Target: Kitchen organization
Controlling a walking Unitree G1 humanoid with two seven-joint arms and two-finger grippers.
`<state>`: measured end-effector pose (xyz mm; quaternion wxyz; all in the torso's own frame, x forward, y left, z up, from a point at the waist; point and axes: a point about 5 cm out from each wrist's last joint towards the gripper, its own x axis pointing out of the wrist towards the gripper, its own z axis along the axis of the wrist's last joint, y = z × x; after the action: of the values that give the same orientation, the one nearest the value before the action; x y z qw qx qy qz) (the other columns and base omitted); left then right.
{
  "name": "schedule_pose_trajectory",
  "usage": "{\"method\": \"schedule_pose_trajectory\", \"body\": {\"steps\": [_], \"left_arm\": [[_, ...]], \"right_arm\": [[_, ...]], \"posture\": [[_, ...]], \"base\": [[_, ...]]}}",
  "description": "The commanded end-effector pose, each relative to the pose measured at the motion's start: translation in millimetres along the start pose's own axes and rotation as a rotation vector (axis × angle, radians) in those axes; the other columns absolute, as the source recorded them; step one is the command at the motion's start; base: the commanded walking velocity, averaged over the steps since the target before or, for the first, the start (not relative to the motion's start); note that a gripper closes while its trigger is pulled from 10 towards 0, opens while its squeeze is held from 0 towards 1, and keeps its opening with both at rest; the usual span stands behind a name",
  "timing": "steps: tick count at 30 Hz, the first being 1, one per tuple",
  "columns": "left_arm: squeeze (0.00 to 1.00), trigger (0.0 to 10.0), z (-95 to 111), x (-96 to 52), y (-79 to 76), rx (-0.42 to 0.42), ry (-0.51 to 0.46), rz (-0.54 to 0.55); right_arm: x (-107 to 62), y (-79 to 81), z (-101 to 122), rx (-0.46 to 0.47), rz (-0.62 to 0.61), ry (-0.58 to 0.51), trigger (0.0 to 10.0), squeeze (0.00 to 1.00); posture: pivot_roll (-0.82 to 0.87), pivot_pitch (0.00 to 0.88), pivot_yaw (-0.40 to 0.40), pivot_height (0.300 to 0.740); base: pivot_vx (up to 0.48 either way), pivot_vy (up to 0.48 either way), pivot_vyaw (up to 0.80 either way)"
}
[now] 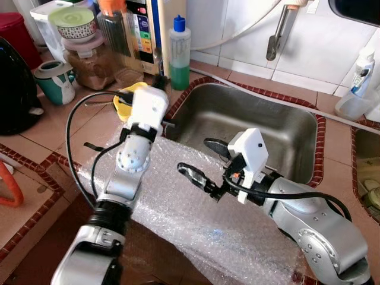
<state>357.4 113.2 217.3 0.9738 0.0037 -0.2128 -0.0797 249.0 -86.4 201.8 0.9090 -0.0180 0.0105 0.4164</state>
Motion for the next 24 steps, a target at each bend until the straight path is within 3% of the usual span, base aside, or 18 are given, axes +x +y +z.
{"method": "schedule_pose_trajectory", "body": {"steps": [1, 3, 4, 5, 6, 7, 9, 10, 13, 16, 18, 20, 22, 24], "left_arm": [[0.00, 0.0, 9, 4.1, 2.1, -0.121, 0.005, 0.005], [0.00, 0.0, 10, 4.2, 0.2, -0.259, 0.043, -0.020], [0.00, 0.0, 12, 3.0, -3.0, -0.392, 0.076, -0.052], [0.00, 0.0, 12, 3.0, -3.0, -0.392, 0.076, -0.052], [0.00, 0.0, 10, 0.6, -6.4, -0.588, 0.142, -0.067], [0.00, 0.0, 13, -0.5, -6.1, -0.692, 0.149, -0.061], [0.00, 0.0, 14, -0.7, -5.7, -0.709, 0.145, -0.058], [0.00, 0.0, 17, -2.8, -9.4, -0.772, 0.155, -0.100], [0.00, 0.0, 20, -5.1, -13.6, -0.854, 0.177, -0.139], [0.00, 0.0, 31, -10.1, -25.0, -0.997, 0.183, -0.266], [0.00, 0.0, 32, -11.5, -28.4, -1.041, 0.187, -0.297], [0.00, 0.0, 37, -17.0, -33.4, -1.146, 0.214, -0.359], [0.00, 0.0, 38, -23.5, -39.7, -1.200, 0.232, -0.406], [0.00, 0.0, 37, -25.9, -42.8, -1.211, 0.253, -0.412]], "right_arm": [[0.6, -6.5, 3, -0.008, -0.043, -0.018, 10.0, 0.00], [1.8, -12.1, 4, -0.005, -0.091, -0.034, 10.0, 0.00], [2.5, -18.4, 5, -0.001, -0.142, -0.048, 10.0, 0.00], [2.5, -18.4, 5, -0.001, -0.142, -0.048, 10.0, 0.00], [2.8, -24.7, 6, 0.020, -0.192, -0.064, 10.0, 0.00], [3.3, -28.9, 7, 0.045, -0.225, -0.078, 10.0, 0.00], [3.5, -29.9, 7, 0.050, -0.232, -0.081, 10.0, 0.00], [3.7, -35.5, 6, 0.067, -0.275, -0.085, 10.0, 0.00], [4.7, -43.6, 2, 0.110, -0.336, -0.075, 10.0, 0.00], [5.9, -56.9, -2, 0.247, -0.440, -0.095, 10.0, 0.00], [6.9, -61.4, -5, 0.330, -0.463, -0.109, 10.0, 0.00], [9.0, -65.2, -7, 0.424, -0.484, -0.122, 10.0, 0.00], [11.5, -66.7, -9, 0.542, -0.487, -0.151, 10.0, 0.00], [12.0, -67.4, -10, 0.582, -0.489, -0.162, 10.0, 0.00]], "posture": [[-0.06, 0.106, 0.022, 0.740], [-0.06, 0.107, 0.023, 0.740], [-0.05, 0.108, 0.023, 0.740], [-0.05, 0.108, 0.023, 0.740], [-0.05, 0.108, 0.024, 0.740], [-0.05, 0.110, 0.024, 0.740], [-0.05, 0.110, 0.024, 0.740], [-0.04, 0.110, 0.023, 0.740], [-0.04, 0.112, 0.024, 0.740], [-0.04, 0.111, 0.025, 0.740], [-0.04, 0.111, 0.025, 0.740], [-0.05, 0.109, 0.029, 0.740], [-0.04, 0.108, 0.030, 0.740], [-0.04, 0.106, 0.029, 0.740]], "base": [[0.000, 0.000, 0.00], [0.000, 0.000, 0.00], [0.000, 0.000, 0.00], [0.000, 0.000, 0.00], [0.000, 0.000, 0.00], [0.000, 0.000, 0.00], [0.000, 0.000, 0.00], [0.000, 0.000, 0.00], [0.000, 0.000, 0.00], [0.000, 0.000, 0.00], [0.000, 0.000, 0.00], [0.000, 0.000, 0.00], [0.000, 0.000, 0.00], [0.000, 0.000, 0.00]]}}
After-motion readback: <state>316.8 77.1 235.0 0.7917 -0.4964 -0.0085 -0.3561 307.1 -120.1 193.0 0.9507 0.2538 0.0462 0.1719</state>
